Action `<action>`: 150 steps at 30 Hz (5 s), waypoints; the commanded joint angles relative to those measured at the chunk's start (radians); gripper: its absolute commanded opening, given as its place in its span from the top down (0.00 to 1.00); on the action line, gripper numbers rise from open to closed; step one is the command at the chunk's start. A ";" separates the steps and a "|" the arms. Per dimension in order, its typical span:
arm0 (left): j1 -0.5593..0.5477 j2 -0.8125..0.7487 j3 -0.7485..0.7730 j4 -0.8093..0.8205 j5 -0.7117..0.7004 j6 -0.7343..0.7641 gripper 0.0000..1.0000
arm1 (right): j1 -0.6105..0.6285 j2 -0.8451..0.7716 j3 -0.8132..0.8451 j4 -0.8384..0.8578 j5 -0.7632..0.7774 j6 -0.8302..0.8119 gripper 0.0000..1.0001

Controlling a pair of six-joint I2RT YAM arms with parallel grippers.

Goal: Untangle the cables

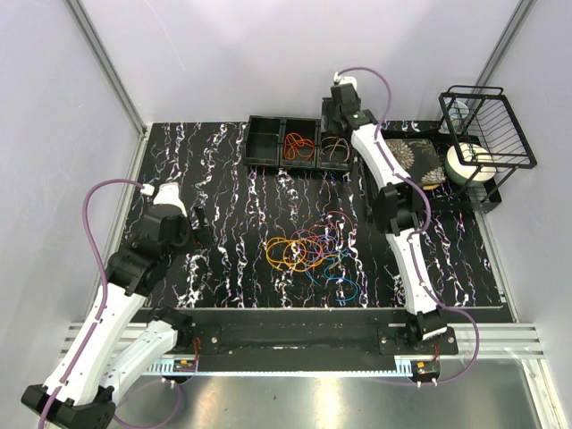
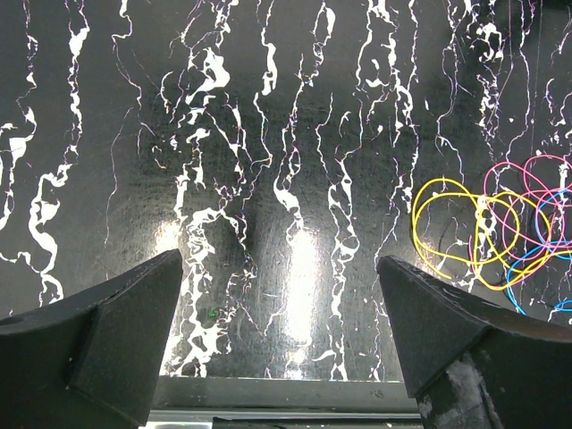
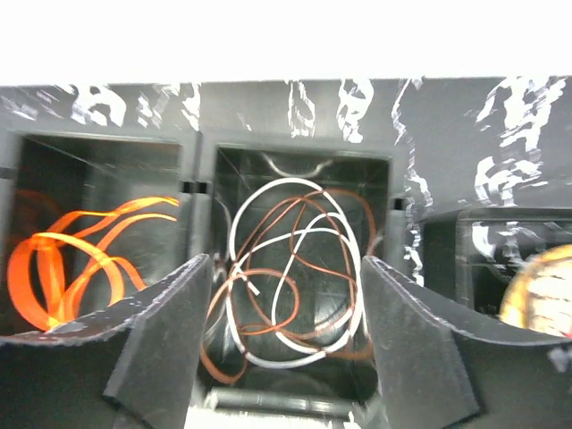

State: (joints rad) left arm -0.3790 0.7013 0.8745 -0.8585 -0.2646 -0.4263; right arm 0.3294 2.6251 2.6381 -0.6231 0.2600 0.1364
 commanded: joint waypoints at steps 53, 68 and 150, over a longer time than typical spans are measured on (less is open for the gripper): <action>-0.574 0.780 0.020 0.518 -0.005 -0.393 0.34 | 0.088 -1.369 -1.644 0.119 -0.337 0.434 0.24; -0.574 0.899 0.102 0.509 -0.027 -0.379 1.00 | 0.088 -1.350 -1.644 0.106 -0.347 0.408 0.25; -0.497 0.544 0.136 0.254 -0.128 -0.203 0.40 | 0.301 -1.138 -1.535 0.407 -0.584 0.367 1.00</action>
State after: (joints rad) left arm -0.8795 1.3212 0.9874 -0.6022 -0.4004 -0.6422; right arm 0.6212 1.6299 0.9474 -0.1356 -0.3672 0.5571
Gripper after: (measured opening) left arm 0.435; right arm 0.014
